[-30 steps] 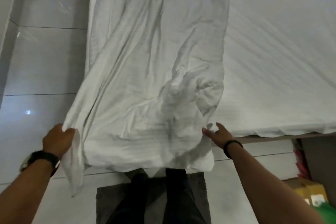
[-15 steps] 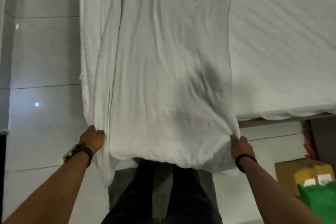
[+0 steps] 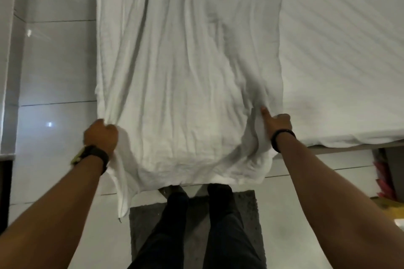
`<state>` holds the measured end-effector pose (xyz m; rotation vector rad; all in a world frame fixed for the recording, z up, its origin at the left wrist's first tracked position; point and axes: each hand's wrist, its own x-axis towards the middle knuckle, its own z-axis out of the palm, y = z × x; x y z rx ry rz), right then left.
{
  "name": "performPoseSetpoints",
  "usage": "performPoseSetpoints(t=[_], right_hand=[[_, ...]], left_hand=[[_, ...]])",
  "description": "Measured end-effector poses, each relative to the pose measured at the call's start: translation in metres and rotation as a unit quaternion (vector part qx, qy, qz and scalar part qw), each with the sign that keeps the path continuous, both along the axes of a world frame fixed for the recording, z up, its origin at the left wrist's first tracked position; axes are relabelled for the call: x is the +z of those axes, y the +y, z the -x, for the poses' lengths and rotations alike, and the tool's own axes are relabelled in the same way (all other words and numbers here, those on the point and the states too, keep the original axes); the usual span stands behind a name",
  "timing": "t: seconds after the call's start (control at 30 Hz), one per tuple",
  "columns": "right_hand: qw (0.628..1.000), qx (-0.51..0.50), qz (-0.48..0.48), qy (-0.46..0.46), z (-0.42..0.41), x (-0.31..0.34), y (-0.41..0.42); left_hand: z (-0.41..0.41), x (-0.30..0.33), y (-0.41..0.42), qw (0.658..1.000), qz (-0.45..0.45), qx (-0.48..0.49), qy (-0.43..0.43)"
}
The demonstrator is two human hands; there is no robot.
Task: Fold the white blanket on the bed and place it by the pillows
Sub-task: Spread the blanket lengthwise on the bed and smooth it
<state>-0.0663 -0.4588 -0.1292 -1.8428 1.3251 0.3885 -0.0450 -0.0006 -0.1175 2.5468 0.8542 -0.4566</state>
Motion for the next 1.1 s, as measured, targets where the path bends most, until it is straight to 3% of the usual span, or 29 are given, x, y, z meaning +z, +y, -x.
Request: performPoseSetpoints(t=[0.1,0.17,0.27,0.4,0.57,0.7,0.8,0.9,1.0,1.03,1.1], right_hand=[[0.998,-0.022,0.047,0.036,0.003,-0.004,-0.011],[0.995,0.028,0.062,0.079,0.0,-0.012,-0.014],[0.988,0.091,0.072,0.101,-0.01,-0.02,-0.008],[0.986,0.137,0.09,-0.018,-0.015,-0.012,-0.007],[0.954,0.146,0.262,0.009,-0.013,0.01,-0.07],[0.956,0.118,0.268,0.027,-0.036,0.011,-0.056],[0.948,0.084,0.303,-0.039,-0.048,0.007,-0.022],[0.904,0.247,0.306,-0.17,-0.036,0.001,0.047],[0.804,0.48,0.26,-0.235,-0.025,-0.017,0.113],[0.771,0.542,0.261,-0.21,-0.022,-0.025,0.114],[0.769,0.58,0.259,-0.075,-0.014,-0.042,0.069]], left_hand=[[0.014,-0.004,0.048,0.994,-0.014,0.057,0.097],[0.016,-0.002,0.055,0.988,-0.019,0.053,0.145],[0.004,0.001,0.025,0.996,-0.004,0.014,0.09],[-0.004,-0.004,-0.011,0.999,-0.001,-0.04,-0.008],[0.012,-0.01,0.026,0.998,-0.046,-0.025,0.043],[0.015,-0.01,0.004,0.998,0.008,-0.041,0.05],[0.025,-0.012,-0.023,0.993,-0.062,-0.103,0.001],[0.027,-0.013,-0.065,0.946,-0.123,-0.298,-0.027],[0.018,-0.028,-0.115,0.874,-0.081,-0.476,-0.062],[0.011,-0.036,-0.121,0.859,-0.077,-0.505,-0.038],[-0.003,-0.051,-0.106,0.861,-0.082,-0.5,0.05]])
